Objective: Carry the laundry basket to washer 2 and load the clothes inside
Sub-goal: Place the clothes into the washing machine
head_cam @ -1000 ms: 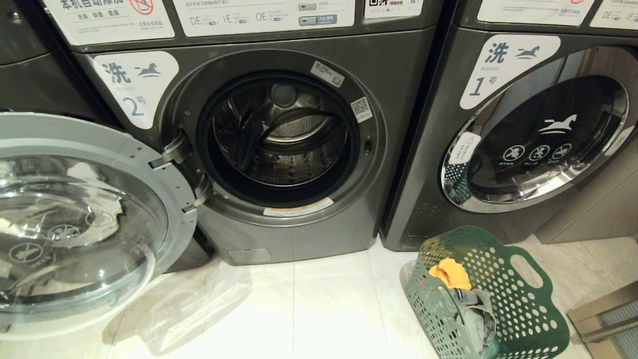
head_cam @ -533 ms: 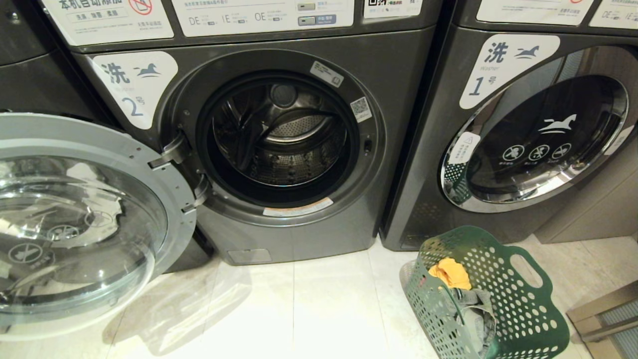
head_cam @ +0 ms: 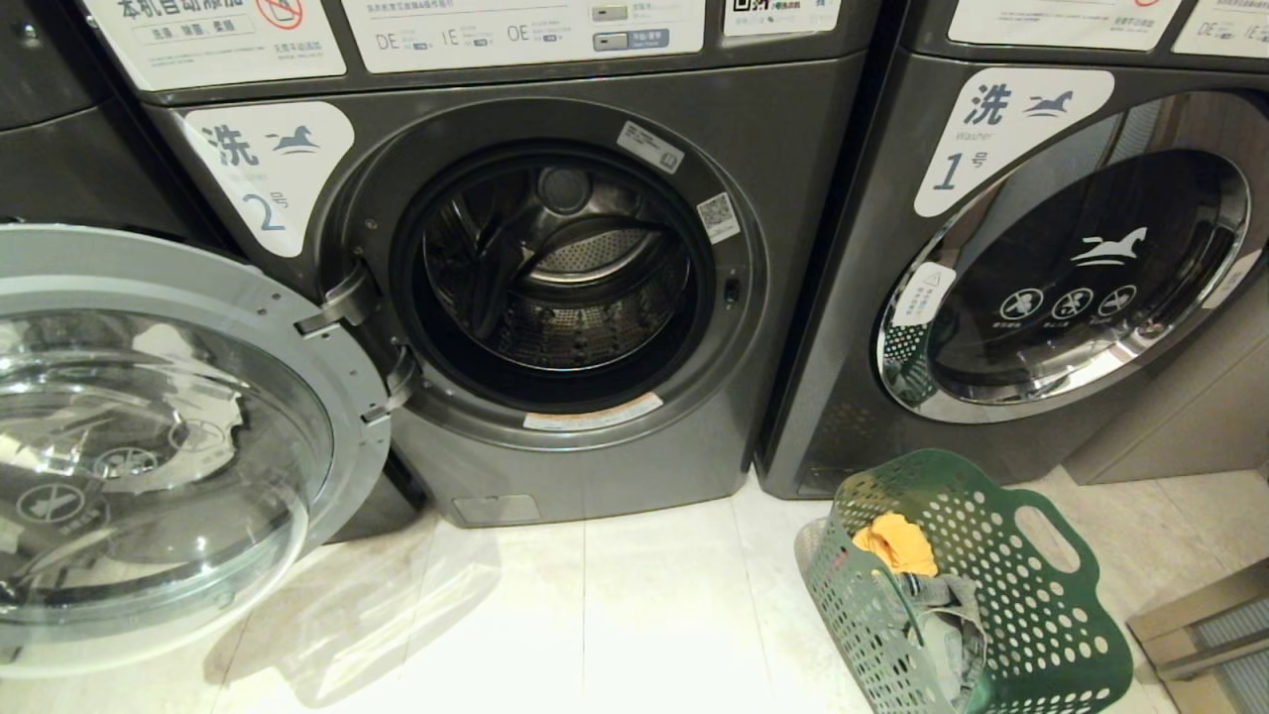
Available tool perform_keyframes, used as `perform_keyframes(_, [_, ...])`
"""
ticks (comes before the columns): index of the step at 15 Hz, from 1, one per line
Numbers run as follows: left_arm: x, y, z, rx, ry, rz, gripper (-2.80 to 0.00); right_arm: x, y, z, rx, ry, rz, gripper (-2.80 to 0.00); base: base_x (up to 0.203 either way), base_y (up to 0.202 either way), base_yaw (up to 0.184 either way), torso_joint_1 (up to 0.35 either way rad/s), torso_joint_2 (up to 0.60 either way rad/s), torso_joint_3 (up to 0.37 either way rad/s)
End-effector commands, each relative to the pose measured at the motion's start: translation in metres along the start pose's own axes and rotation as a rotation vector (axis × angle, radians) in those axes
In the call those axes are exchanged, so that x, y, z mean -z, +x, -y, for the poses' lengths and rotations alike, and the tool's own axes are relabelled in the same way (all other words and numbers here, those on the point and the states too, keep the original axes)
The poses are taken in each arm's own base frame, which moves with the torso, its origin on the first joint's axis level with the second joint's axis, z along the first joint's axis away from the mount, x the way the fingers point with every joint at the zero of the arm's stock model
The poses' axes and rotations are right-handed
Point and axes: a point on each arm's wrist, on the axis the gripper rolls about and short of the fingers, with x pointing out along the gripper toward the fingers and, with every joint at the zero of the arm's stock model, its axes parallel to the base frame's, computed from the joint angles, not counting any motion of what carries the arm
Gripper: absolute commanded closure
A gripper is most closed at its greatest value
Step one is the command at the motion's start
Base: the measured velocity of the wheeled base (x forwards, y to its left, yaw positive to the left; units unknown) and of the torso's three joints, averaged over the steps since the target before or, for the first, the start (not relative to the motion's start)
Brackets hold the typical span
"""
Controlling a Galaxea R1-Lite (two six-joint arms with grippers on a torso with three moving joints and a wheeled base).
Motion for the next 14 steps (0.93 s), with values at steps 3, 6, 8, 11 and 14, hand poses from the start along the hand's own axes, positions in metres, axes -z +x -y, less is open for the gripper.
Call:
perform_keyframes(3, [-0.0001,0.0001,0.0,0.002,0.0,-0.002,0.0,-0.0001,0.0001,0.0,-0.001,0.001,-0.001,0.0,0.0,0.0,0.0,0.0,0.0,0.0])
perform_keyframes(6, [-0.0001,0.0001,0.0,0.002,0.0,-0.002,0.0,-0.0001,0.0001,0.0,-0.001,0.001,-0.001,0.0,0.0,0.0,0.0,0.0,0.0,0.0])
perform_keyframes(8, [-0.0001,0.0001,0.0,0.002,0.0,-0.002,0.0,0.0,0.0001,0.0,-0.002,0.001,-0.002,0.0,0.0,0.0,0.0,0.0,0.0,0.0])
perform_keyframes(11, [-0.0001,0.0001,0.0,0.002,0.002,-0.002,0.0,0.0,0.0001,0.0,-0.001,0.001,-0.002,0.0,0.03,0.0,0.0,0.0,0.0,-0.001])
perform_keyframes(14, [-0.0001,0.0001,0.0,0.002,0.001,-0.002,0.0,0.0,0.0001,0.0,0.0,0.001,-0.002,0.0,0.187,0.0,0.0,0.003,0.0,0.002])
